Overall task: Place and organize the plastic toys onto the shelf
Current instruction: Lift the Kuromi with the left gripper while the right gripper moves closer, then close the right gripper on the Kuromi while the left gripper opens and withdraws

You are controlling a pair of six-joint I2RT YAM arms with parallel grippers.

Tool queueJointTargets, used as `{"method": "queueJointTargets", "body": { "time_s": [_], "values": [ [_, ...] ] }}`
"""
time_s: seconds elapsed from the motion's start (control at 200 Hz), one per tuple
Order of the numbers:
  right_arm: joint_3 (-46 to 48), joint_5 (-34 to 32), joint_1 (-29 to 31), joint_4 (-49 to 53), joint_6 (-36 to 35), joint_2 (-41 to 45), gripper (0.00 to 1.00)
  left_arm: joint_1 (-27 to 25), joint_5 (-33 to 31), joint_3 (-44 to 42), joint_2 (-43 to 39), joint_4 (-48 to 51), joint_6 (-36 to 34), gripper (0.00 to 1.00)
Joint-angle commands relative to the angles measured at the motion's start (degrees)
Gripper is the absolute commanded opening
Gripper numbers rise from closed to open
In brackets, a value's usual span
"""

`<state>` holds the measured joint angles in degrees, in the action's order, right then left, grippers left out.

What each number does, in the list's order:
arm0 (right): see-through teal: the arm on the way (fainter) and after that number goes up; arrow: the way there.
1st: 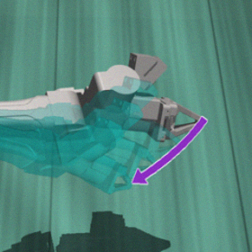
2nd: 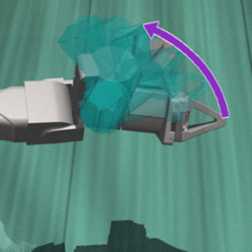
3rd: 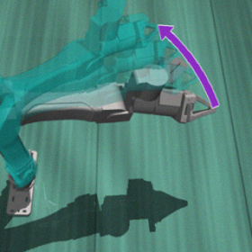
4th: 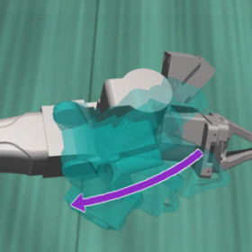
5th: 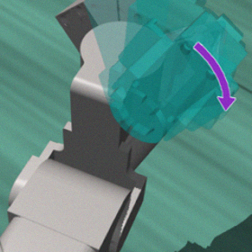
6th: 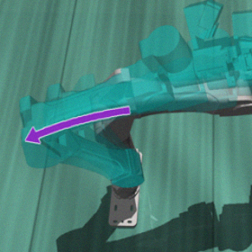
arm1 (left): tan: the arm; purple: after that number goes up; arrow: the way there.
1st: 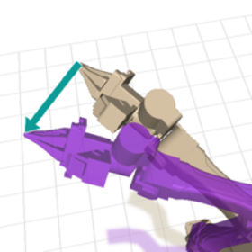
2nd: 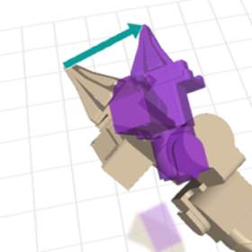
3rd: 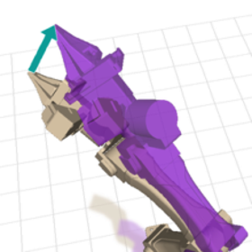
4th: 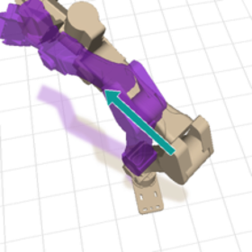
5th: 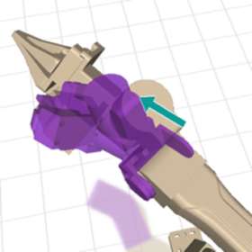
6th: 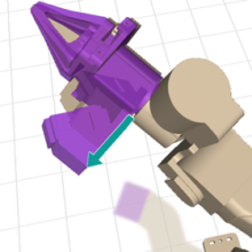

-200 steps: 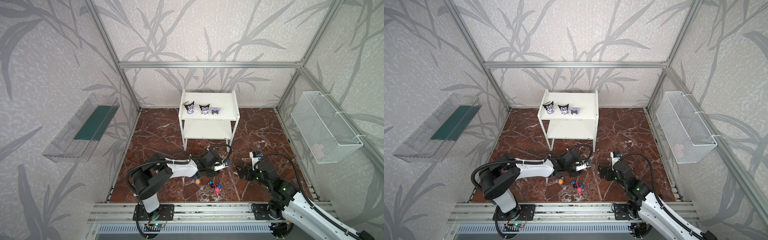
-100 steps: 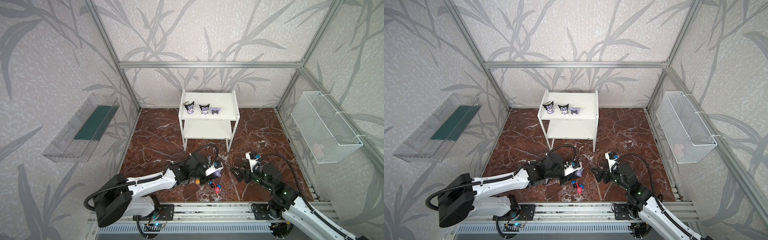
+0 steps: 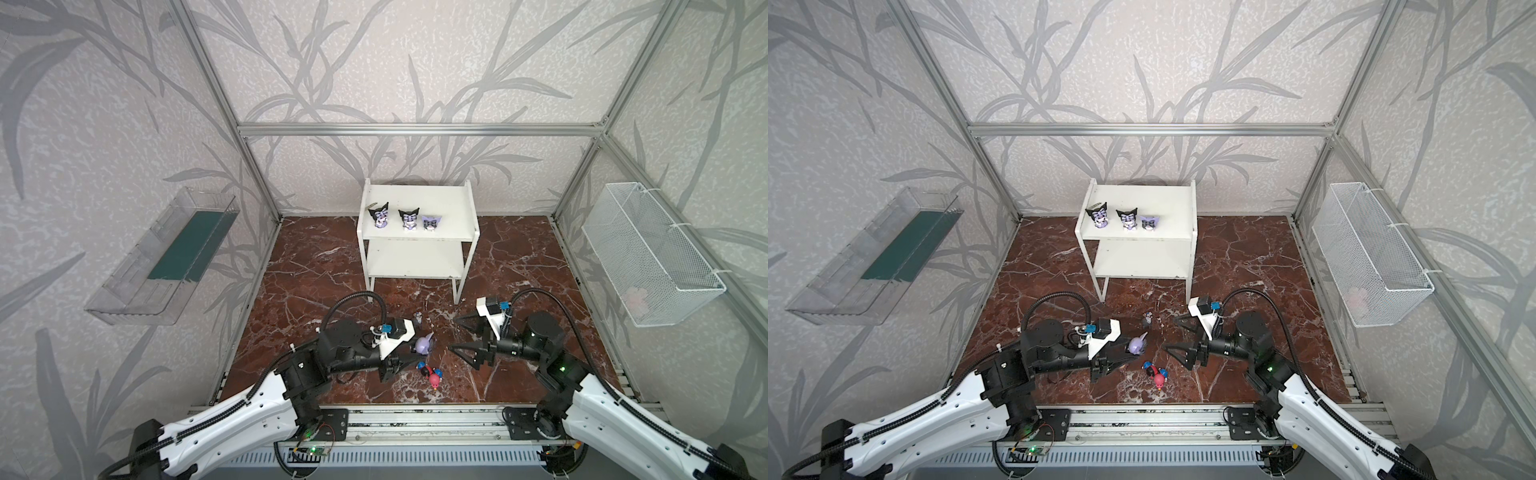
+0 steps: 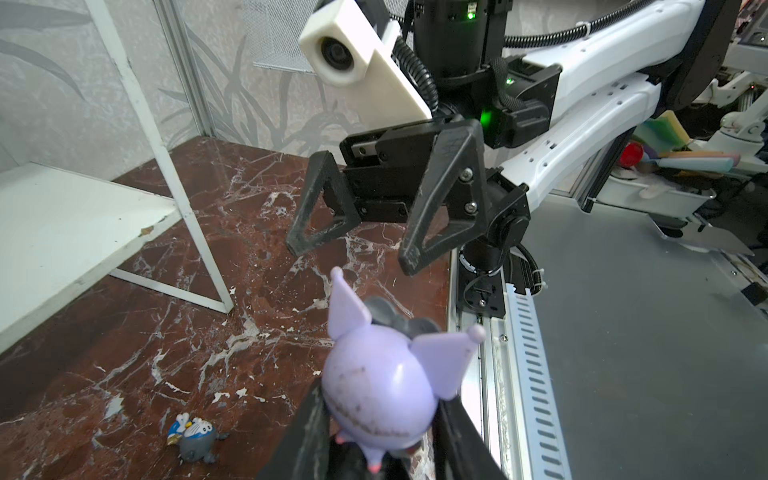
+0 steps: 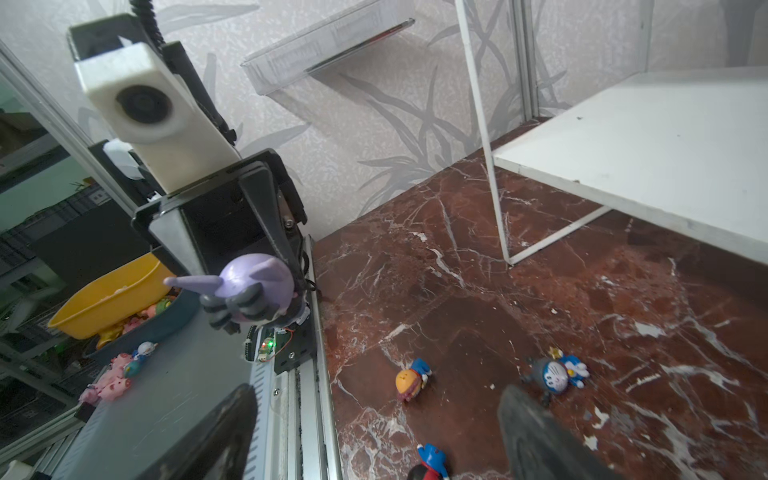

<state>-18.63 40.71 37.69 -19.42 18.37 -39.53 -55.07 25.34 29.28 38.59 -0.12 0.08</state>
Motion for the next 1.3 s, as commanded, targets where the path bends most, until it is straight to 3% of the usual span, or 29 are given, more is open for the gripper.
{"method": "queueJointTargets", "body": {
  "time_s": [0.0,0.125,0.265,0.615,0.84,0.97,1.099,1.294],
  "values": [
    [-4.3,-0.2,4.6,-1.6,-1.0,-1.0,0.91,-0.2,-1.6,-1.2,-0.8,0.4,1.3,0.31],
    [-9.5,-1.8,9.0,3.9,-4.5,-4.3,0.92,-0.2,-1.6,-1.2,-0.6,0.1,1.2,0.31],
    [-11.1,-3.1,11.6,2.8,-5.5,-7.6,0.92,-0.2,-1.7,-1.4,-0.7,-0.2,1.2,0.3],
    [-13.4,-4.3,13.1,1.8,-7.3,-13.5,0.9,-0.2,-2.3,-1.7,-2.7,-0.3,1.6,0.29],
    [-14.8,-4.8,14.0,1.4,-8.1,-15.3,0.73,-0.2,-2.1,-1.8,-2.3,-0.6,1.6,0.29],
    [-15.4,-4.6,14.3,1.0,-8.4,-16.3,0.61,-0.2,-2.0,-1.7,-1.9,-0.5,1.6,0.29],
    [-15.7,-4.8,14.4,1.1,-8.6,-16.5,0.41,-0.2,-2.4,-1.7,-2.1,-0.3,1.5,0.29],
    [-16.2,-7.2,14.3,2.0,-8.8,-15.3,0.27,-0.2,-3.6,-0.8,-2.4,0.8,1.1,0.32]
  ]
}}
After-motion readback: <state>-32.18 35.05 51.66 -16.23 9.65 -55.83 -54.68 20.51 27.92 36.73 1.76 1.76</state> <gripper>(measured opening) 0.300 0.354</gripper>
